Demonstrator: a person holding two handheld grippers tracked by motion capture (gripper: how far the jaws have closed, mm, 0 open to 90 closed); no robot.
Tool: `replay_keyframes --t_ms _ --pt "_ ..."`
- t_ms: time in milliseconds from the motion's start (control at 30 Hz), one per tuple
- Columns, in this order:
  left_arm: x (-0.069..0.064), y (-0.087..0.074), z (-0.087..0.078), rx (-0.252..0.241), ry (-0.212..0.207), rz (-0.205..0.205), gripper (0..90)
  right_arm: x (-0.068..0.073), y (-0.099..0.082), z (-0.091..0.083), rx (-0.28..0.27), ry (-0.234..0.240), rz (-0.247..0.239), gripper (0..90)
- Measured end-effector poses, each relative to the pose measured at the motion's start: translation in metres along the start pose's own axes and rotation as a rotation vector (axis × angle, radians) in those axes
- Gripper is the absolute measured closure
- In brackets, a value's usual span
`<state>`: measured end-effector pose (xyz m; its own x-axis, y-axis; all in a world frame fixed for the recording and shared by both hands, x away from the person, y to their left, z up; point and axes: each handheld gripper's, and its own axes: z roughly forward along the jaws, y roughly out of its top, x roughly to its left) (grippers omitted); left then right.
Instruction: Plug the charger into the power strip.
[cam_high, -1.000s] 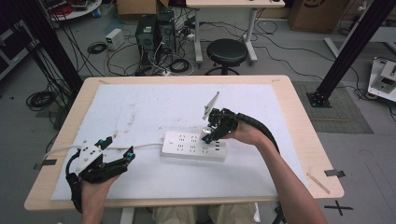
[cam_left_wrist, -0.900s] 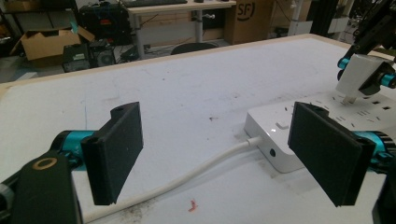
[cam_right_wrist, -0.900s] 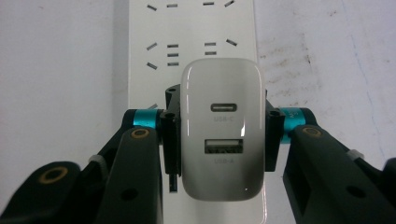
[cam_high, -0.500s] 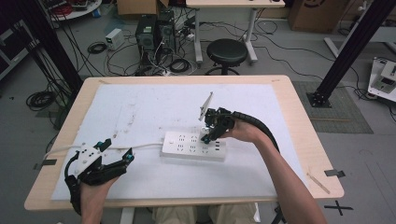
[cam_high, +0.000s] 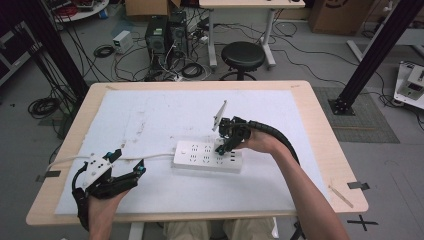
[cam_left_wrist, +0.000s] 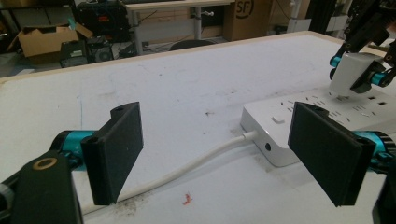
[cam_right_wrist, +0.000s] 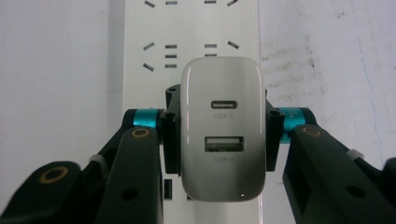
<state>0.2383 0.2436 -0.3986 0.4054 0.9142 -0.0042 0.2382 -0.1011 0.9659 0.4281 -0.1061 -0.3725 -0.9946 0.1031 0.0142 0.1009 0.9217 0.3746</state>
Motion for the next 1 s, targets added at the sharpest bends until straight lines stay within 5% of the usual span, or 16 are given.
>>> replay_keyframes --t_ms 100,433,767,1000 --pt "0.000 -0.002 -0.002 0.004 0.004 -0.007 18.1 0.001 -0.003 0.009 -0.011 -0.006 -0.023 63.4" --pt "0.000 -0.003 0.000 0.010 0.001 -0.007 18.1 -0.004 -0.016 0.011 -0.114 0.023 0.013 63.7" --pt "0.000 -0.005 0.002 0.020 -0.003 -0.009 18.1 -0.003 -0.020 0.013 -0.143 0.018 -0.007 63.9" --pt "0.000 -0.004 0.000 0.019 0.003 -0.012 18.1 0.006 -0.024 0.014 -0.176 -0.044 -0.028 63.9"
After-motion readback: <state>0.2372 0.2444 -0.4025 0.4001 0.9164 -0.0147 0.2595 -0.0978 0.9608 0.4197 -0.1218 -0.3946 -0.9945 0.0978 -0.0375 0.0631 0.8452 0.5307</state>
